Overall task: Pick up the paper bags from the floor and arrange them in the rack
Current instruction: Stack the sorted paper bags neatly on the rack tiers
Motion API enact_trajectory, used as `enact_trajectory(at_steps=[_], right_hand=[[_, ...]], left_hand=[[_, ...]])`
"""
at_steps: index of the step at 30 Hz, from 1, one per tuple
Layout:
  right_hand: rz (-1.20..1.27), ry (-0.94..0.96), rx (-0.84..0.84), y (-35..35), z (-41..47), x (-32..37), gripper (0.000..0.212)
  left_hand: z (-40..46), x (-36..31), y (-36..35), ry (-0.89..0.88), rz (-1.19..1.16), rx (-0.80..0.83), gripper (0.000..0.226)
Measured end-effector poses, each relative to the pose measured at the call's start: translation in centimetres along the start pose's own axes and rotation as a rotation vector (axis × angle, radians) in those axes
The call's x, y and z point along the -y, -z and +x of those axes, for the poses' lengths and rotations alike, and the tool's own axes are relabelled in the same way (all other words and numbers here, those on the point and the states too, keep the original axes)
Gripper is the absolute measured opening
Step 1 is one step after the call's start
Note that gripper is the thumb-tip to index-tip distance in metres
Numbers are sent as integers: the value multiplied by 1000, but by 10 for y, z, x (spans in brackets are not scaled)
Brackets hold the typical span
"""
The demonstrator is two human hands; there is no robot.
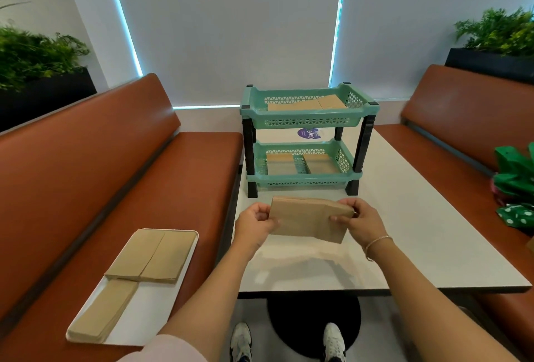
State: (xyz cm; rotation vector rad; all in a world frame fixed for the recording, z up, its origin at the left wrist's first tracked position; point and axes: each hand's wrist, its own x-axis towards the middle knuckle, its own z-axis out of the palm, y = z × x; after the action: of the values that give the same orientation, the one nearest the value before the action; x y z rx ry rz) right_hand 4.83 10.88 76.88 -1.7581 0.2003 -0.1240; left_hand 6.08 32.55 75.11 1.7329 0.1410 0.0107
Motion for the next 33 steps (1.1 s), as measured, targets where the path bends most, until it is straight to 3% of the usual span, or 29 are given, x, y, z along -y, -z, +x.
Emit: enact_trajectory(at_steps=[5,10,14,20,24,30,31,33], right_hand=[[-41,51,-32,-8,-2,-5,34],[-378,29,79,-25,-16,-33,37],[-495,56,120,-26,-12,-29,37],[-448,158,86,-27,-5,-9,35],[-586,109,164,-27,-11,-31,34],[-543,39,149,-24,-9,-28,32],[-494,1,140,-22,-8,-27,31],[-274,-110,110,-20,-5,-23,28]], left_hand=[[-8,-4,-12,-48,137,-52,27],[-32,20,-26,118,308,38,37],[-31,27,-23,137,318,20,34],[-16,15,-16,71,191,-22,32],[-23,38,-16,111,309,26,33],[-17,34,-16,154,257,-26,17],[-14,28,-17,175,178,-74,19],[-5,17,-20,250,-12,-132,45]])
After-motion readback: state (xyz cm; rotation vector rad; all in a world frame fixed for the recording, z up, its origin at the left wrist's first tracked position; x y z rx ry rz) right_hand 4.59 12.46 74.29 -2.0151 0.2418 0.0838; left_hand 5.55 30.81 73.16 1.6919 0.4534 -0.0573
